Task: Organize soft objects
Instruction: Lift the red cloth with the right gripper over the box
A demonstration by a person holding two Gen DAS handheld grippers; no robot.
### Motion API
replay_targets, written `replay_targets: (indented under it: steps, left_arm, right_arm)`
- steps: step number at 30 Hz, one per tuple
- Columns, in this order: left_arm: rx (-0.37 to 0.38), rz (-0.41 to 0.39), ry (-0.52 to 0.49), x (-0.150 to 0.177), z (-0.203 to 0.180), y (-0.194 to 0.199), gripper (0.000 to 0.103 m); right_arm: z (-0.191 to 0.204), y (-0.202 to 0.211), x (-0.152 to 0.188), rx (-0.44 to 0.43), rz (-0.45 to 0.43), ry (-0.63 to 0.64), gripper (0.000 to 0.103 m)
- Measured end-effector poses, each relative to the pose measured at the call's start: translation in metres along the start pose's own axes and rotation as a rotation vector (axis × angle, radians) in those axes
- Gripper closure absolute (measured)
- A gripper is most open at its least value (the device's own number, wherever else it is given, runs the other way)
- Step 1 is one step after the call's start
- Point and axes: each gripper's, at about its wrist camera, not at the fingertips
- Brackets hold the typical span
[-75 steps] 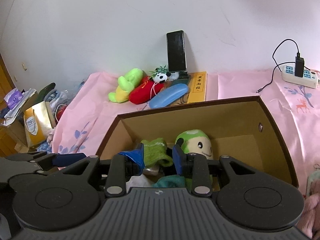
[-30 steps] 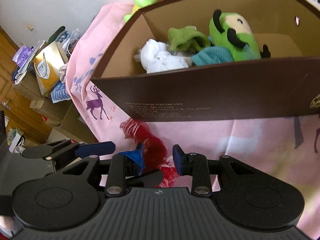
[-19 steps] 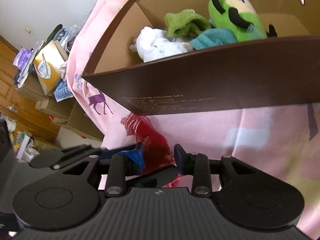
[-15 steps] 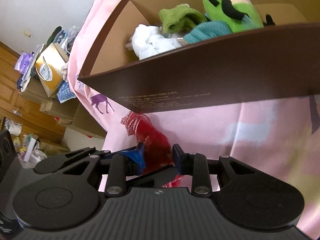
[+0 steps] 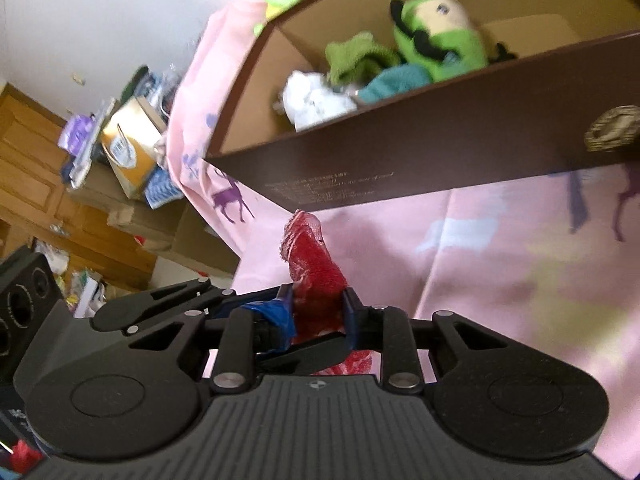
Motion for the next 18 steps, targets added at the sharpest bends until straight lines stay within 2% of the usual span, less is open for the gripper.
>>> replay_targets:
  steps: [10,13,18]
  left_arm:
    - [0.107,-0.129,-0.176,-0.038,-0.039,0.033,0.066]
    - [0.109,-0.179,-0.21,-0.053,-0.043,0.04,0.066]
    - [0.082,-0.235,-0.201,-0.082,-0.031,0.038,0.066]
  right_arm:
    - [0.015,0.067,-0.002,-0.019,-0.181,0.013,0.096]
    - [0.021,0.079,-0.012,-0.028,-0.242,0.034,0.095]
    - [0.031,0.077,-0.036,-0.014,-0.337,0.099,0.095]
Point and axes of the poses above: each gripper's, at about its wrist camera, not at the fingertips, and y roughly against the way its jaws point, z to its left, x to its underside, and after that the axes turned 2 degrees about -x, right-handed
